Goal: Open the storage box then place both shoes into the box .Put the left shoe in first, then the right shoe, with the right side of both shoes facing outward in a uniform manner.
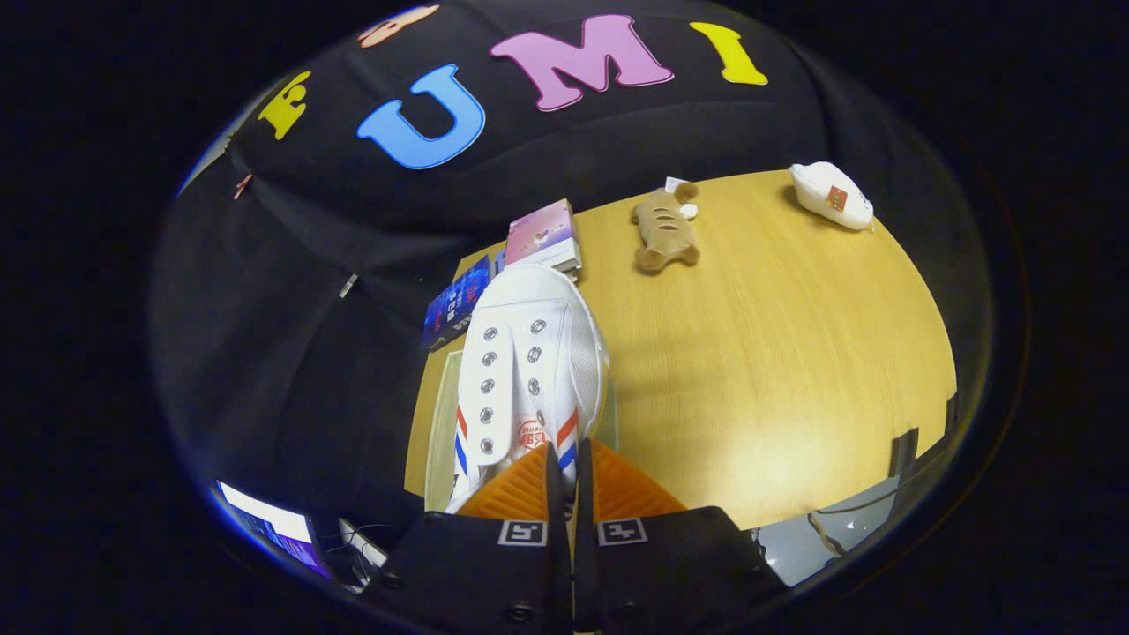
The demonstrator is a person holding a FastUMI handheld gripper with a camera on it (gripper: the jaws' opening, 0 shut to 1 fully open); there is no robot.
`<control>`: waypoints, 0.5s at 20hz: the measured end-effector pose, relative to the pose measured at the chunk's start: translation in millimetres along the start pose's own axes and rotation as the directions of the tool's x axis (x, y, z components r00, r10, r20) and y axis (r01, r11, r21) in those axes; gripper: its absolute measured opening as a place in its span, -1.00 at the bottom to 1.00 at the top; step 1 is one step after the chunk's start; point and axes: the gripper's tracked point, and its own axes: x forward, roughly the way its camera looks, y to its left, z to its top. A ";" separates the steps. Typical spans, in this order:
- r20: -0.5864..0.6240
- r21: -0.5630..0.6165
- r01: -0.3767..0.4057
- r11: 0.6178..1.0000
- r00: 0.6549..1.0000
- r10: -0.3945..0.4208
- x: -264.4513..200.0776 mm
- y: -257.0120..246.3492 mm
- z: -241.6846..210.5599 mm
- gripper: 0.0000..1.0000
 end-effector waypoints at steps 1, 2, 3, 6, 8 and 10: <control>-0.010 -0.011 -0.008 1.000 1.000 0.008 4.9 9.1 -3.0 -0.88; -0.023 -0.020 -0.014 1.000 1.000 0.014 11.0 16.8 -7.0 -0.88; -0.038 -0.029 -0.016 0.999 0.999 0.015 17.8 22.3 -11.7 -0.88; -0.080 -0.045 -0.007 0.999 0.997 0.004 41.8 32.4 -25.7 -0.88; -0.102 -0.041 -0.006 0.999 0.995 0.002 53.3 38.8 -33.3 -0.88; -0.108 -0.051 0.008 0.999 0.994 -0.013 64.2 40.1 -37.4 -0.88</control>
